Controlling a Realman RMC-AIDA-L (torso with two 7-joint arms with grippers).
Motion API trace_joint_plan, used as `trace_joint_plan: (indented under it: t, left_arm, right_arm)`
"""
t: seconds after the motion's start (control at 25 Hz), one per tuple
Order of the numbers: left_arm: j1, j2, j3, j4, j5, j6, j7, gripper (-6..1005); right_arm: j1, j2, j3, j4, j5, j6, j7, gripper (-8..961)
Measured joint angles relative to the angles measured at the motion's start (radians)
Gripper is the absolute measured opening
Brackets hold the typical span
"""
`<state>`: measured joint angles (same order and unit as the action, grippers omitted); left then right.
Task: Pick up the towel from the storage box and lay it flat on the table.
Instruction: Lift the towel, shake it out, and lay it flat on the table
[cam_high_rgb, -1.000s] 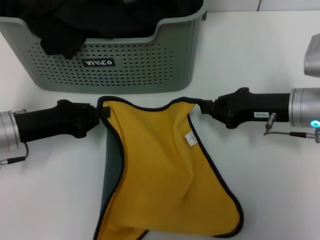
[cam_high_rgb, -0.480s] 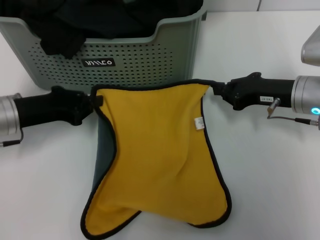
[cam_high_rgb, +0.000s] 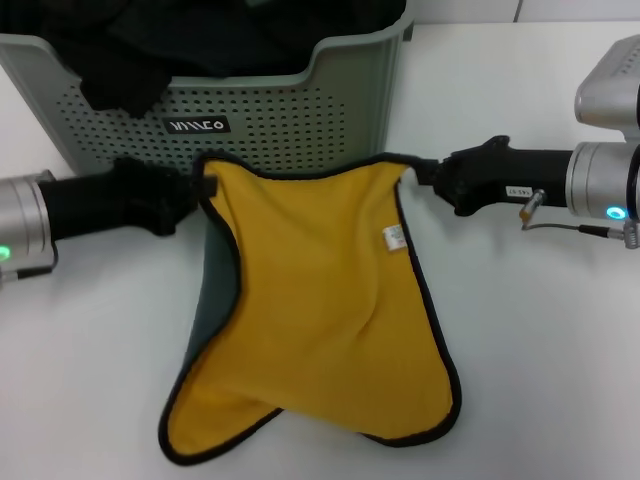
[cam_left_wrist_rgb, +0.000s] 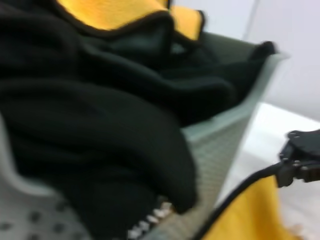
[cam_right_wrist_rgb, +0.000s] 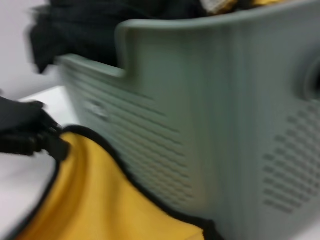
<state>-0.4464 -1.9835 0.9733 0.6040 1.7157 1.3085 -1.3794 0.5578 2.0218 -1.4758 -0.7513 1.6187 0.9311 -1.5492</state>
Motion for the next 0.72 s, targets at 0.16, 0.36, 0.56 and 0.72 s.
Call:
trace_joint_plan:
  t: [0.16,0.36,0.56,0.72]
  left_arm:
    - [0.040,0.008,-0.003,0.017,-0.007,0.231,-0.013,20]
    - [0.108,0.004,-0.040,0.102,-0.073,0.554,-0.015,21]
    - [0.159,-0.002,-0.013,0.179,-0.198,0.721,-0.137,21]
    - [0.226,-0.008,0.091,0.293,-0.334,0.725,-0.299,21]
  right_arm:
    - [-0.064,-0.024,0.040,-0.161,-0.017,0.278,0.047,100]
    - [-0.171,-0.044,0.185,-0.394,-0.018,0.596,0.153,102]
    - [-0.279,-0.035,0.325,-0.594,0.009,0.815,0.282,104]
    - [-0.402,-0.062,0.323,-0.753,0.154,0.867,0.350,105]
